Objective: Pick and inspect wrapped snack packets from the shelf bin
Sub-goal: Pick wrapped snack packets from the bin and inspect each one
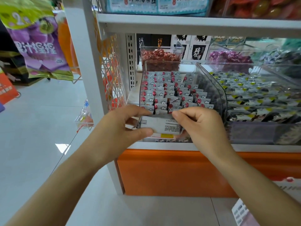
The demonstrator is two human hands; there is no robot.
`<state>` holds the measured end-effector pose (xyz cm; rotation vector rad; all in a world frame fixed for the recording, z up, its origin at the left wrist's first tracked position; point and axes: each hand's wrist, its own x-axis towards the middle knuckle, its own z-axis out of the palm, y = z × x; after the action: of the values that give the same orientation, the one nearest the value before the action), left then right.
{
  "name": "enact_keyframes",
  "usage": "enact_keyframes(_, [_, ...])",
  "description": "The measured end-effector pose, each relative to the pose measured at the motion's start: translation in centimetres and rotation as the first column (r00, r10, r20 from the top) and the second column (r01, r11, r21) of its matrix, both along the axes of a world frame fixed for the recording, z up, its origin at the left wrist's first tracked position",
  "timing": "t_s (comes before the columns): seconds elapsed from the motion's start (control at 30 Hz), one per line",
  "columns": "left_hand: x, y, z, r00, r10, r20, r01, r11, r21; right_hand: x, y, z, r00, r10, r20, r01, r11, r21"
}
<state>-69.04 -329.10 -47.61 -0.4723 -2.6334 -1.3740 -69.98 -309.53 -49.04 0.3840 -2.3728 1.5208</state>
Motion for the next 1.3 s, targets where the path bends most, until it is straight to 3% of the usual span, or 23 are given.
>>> enact_keyframes(0.07, [-0.2,-0.1,0.0,0.999,0.016,-0.049,-0.016,1.000,0.004,-0.1,0.3,0.1,0.994,0.085,0.072,-0.074,0.987,-0.143])
enact_keyframes(0.13, [-0.5,-0.1,0.1,0.997,0.053,-0.052,-0.046,0.991,0.127,-0.4,0.6,0.1,0.966,0.222,0.134,-0.180,0.946,-0.268])
enact_keyframes(0.23, [-0.9,0.1,0.4,0.998,0.062,-0.031,-0.050,0.950,0.308,-0.7,0.5,0.3,0.970,0.232,0.072,-0.203,0.936,-0.287])
enact_keyframes(0.3, [-1.2,0.2,0.6,0.992,0.086,-0.096,-0.062,0.972,0.225,-1.3,0.4,0.5,0.987,0.151,0.052,-0.119,0.911,-0.396])
enact_keyframes(0.37, [-2.2,0.0,0.6,0.971,0.131,-0.202,-0.126,0.991,0.037,-2.1,0.5,1.0,0.997,0.066,0.044,-0.041,0.907,-0.418])
enact_keyframes(0.43, [-3.3,-0.5,0.6,0.963,0.127,-0.239,-0.158,0.981,-0.114,-2.9,0.6,1.5,0.999,0.030,0.019,-0.022,0.950,-0.311])
enact_keyframes(0.57, [-4.7,-0.7,-0.2,0.990,0.000,-0.139,-0.060,0.901,-0.429,-3.7,-0.1,2.4,0.991,0.018,-0.131,-0.031,0.994,-0.103])
enact_keyframes(0.67, [-4.9,-0.7,-1.2,0.995,-0.018,-0.101,-0.030,0.893,-0.449,-4.1,-0.8,3.2,0.979,0.010,-0.204,-0.006,1.000,0.016])
enact_keyframes(0.83, [-4.7,-0.9,-1.3,0.998,-0.011,-0.069,-0.015,0.931,-0.364,-4.4,-2.6,2.5,0.985,0.070,-0.156,-0.032,0.972,0.234])
enact_keyframes(0.97, [-4.6,-1.1,-1.3,0.997,-0.001,-0.077,-0.027,0.933,-0.358,-5.4,-4.1,2.2,0.964,0.021,-0.266,0.104,0.888,0.447])
enact_keyframes(1.03, [-4.7,-1.1,-1.3,0.997,0.000,-0.079,-0.028,0.935,-0.354,-5.8,-4.3,1.7,0.943,0.024,-0.333,0.201,0.755,0.625])
enact_keyframes(1.1, [-4.6,-1.2,-1.2,0.997,-0.009,-0.083,-0.021,0.934,-0.356,-5.7,-4.2,1.0,0.942,0.094,-0.321,0.192,0.635,0.748])
enact_keyframes(1.2, [-4.6,-1.2,-1.0,0.997,-0.024,-0.079,-0.007,0.927,-0.375,-6.1,-3.8,1.0,0.960,0.145,-0.238,0.089,0.647,0.757])
enact_keyframes(1.3, [-4.8,-1.0,-0.8,0.996,-0.030,-0.078,-0.003,0.923,-0.386,-7.5,-3.3,2.2,0.981,0.040,-0.188,0.072,0.831,0.552])
